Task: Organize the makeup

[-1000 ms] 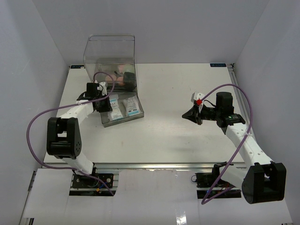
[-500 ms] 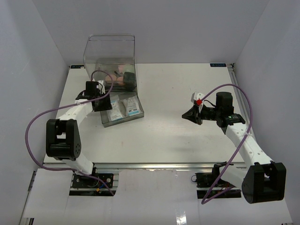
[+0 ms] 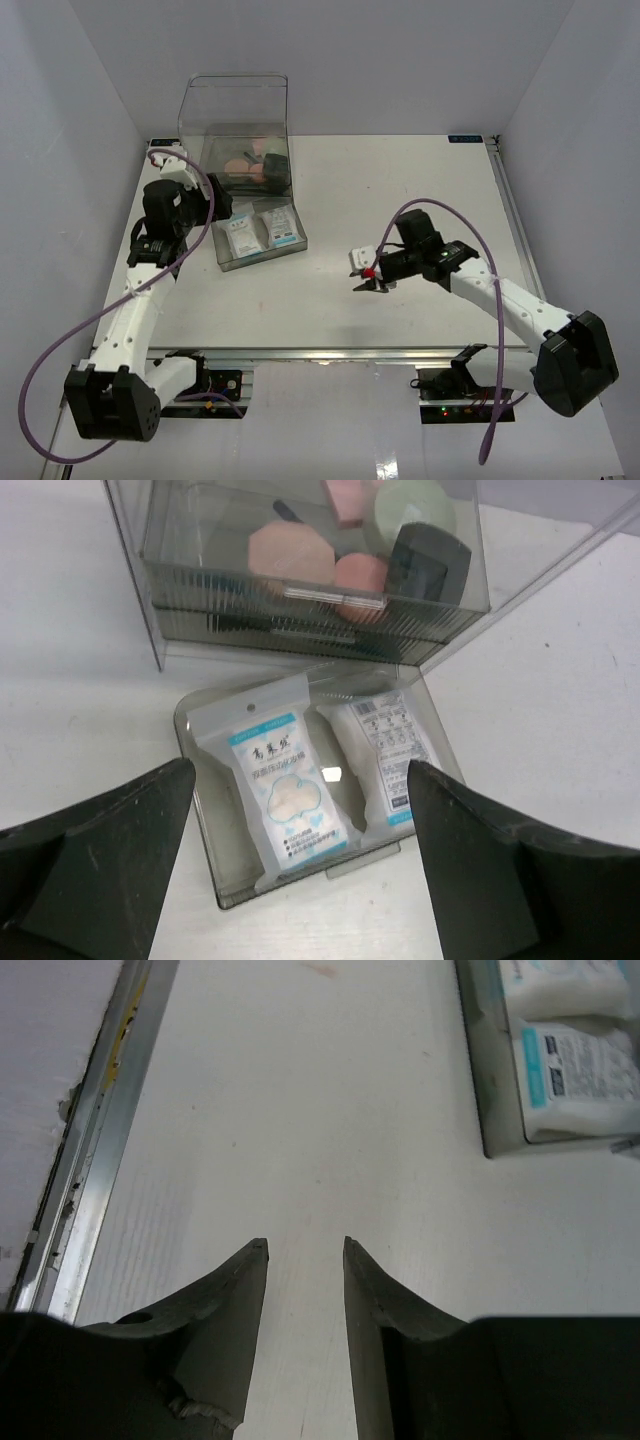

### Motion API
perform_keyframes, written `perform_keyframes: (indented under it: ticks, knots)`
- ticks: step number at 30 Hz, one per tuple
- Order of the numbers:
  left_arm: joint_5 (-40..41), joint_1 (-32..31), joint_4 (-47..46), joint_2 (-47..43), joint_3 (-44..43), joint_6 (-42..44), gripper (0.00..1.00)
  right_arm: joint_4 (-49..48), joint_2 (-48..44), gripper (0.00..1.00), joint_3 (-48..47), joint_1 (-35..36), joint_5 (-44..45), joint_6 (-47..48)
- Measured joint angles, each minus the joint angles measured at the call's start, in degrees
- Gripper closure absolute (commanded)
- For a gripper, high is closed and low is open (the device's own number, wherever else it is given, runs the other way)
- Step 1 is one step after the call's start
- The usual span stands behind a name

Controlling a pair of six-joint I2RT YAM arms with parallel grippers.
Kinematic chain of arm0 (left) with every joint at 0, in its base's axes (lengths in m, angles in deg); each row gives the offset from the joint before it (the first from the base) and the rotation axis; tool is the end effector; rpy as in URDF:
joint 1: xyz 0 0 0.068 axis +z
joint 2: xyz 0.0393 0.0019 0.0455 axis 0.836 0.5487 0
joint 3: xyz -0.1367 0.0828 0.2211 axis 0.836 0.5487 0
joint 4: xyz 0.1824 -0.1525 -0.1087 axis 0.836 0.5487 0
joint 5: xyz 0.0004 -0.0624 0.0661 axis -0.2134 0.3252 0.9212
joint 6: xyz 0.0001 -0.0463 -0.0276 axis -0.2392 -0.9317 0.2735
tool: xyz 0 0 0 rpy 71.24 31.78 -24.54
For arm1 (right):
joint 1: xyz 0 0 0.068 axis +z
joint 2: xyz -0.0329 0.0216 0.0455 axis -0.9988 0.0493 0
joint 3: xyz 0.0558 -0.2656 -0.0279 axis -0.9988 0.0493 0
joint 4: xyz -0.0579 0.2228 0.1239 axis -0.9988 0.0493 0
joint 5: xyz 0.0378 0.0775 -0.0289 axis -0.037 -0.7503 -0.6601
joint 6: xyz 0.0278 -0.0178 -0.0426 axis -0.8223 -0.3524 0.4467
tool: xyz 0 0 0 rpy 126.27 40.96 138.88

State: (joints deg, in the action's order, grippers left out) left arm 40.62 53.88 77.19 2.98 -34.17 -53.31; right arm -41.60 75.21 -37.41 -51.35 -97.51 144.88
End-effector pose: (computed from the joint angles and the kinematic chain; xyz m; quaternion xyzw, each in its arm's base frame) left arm 0.2386 -0.0149 0.3237 -0.0528 0.8323 -0.1109 0.5405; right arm 0.1851 0.1641 0.2531 -0.7299 0.4703 0.2655 0.4191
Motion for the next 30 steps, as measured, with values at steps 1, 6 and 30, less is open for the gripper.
perform_keyframes:
  ticks: [1, 6, 30]
  knots:
    - [0.7, 0.1, -0.7, -1.9, 2.2, -0.2, 0.02, 0.7, 1.9, 0.56, -1.5, 2.8, 2.5, 1.9]
    - [5.5, 0.6, -1.6, -8.9, 9.4, -0.5, 0.02, 3.2, 16.8, 0.57, -15.3, 12.8, 13.0, 8.5]
    - [20.7, 1.2, -6.0, -26.1, 13.6, -2.5, 0.02, 2.4, 55.8, 0.59, -55.2, 20.4, 27.7, 8.5]
